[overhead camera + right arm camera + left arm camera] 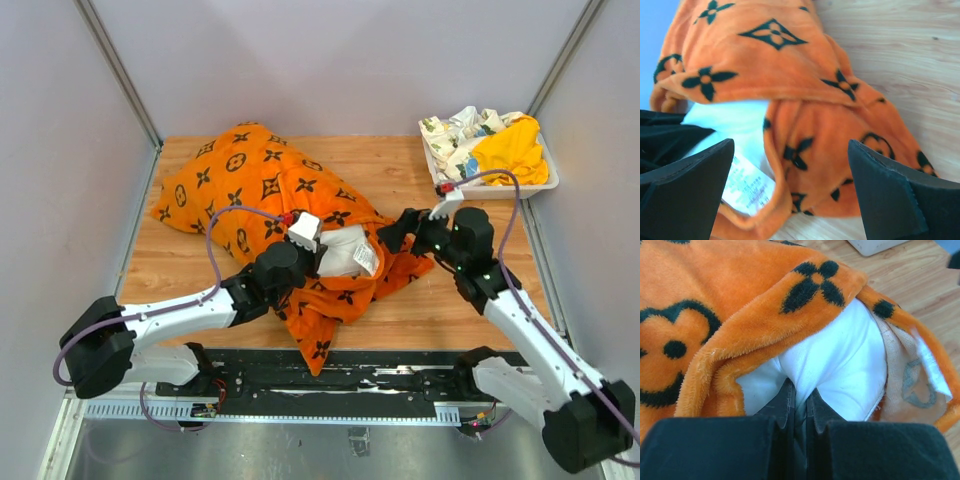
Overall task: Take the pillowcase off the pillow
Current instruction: Remove the pillow from the pillowcase.
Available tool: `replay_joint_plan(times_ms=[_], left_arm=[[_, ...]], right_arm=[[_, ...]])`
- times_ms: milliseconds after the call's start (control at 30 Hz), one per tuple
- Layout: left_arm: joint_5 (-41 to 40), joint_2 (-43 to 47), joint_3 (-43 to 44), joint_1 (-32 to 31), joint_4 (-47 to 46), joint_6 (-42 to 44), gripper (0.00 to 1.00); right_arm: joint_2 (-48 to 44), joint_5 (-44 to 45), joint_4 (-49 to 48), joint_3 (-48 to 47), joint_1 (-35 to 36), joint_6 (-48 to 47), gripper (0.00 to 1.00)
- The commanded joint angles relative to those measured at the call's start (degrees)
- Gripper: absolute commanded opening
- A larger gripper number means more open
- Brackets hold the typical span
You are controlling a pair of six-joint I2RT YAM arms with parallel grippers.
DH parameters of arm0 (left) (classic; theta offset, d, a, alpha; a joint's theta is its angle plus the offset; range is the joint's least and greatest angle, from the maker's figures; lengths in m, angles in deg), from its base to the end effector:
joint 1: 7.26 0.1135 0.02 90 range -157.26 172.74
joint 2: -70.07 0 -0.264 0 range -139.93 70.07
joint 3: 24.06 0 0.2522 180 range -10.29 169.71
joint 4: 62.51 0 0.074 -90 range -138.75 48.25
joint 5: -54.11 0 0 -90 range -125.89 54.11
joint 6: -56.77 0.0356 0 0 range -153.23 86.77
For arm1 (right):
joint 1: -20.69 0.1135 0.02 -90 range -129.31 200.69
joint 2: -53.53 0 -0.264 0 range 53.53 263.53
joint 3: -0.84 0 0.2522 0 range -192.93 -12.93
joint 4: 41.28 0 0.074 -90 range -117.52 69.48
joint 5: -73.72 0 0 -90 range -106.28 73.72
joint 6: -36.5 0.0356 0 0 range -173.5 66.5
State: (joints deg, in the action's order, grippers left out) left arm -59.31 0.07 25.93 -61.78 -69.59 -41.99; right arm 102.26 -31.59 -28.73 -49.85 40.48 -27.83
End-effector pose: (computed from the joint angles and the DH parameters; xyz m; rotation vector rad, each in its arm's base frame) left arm 0.1686 -0.2122 0.2514 0.4199 1.7480 -0.4281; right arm 0.1892 0.0781 0.3006 -0.1089 1.8171 0.8047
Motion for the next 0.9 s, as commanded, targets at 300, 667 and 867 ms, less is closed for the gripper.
replay_joint_plan(times_ms=[300, 667, 867], left_arm=[[-2.1, 4.0, -1.4, 0.6, -5.3, 1.1, 0.00], [-6.2, 9.2, -0.4, 0.8, -3.0, 4.7, 0.00], [-8.1, 14.6, -0.2, 1.7, -0.2, 4.7, 0.00]], right_arm=[[16.6, -1.4, -0.5, -8.0, 9.6, -3.3, 0.79], [16.8, 4.6, 2.7, -4.5, 5.2, -2.2, 0.09], [17.6, 3.3, 3.2, -1.9, -2.3, 3.5, 0.01]])
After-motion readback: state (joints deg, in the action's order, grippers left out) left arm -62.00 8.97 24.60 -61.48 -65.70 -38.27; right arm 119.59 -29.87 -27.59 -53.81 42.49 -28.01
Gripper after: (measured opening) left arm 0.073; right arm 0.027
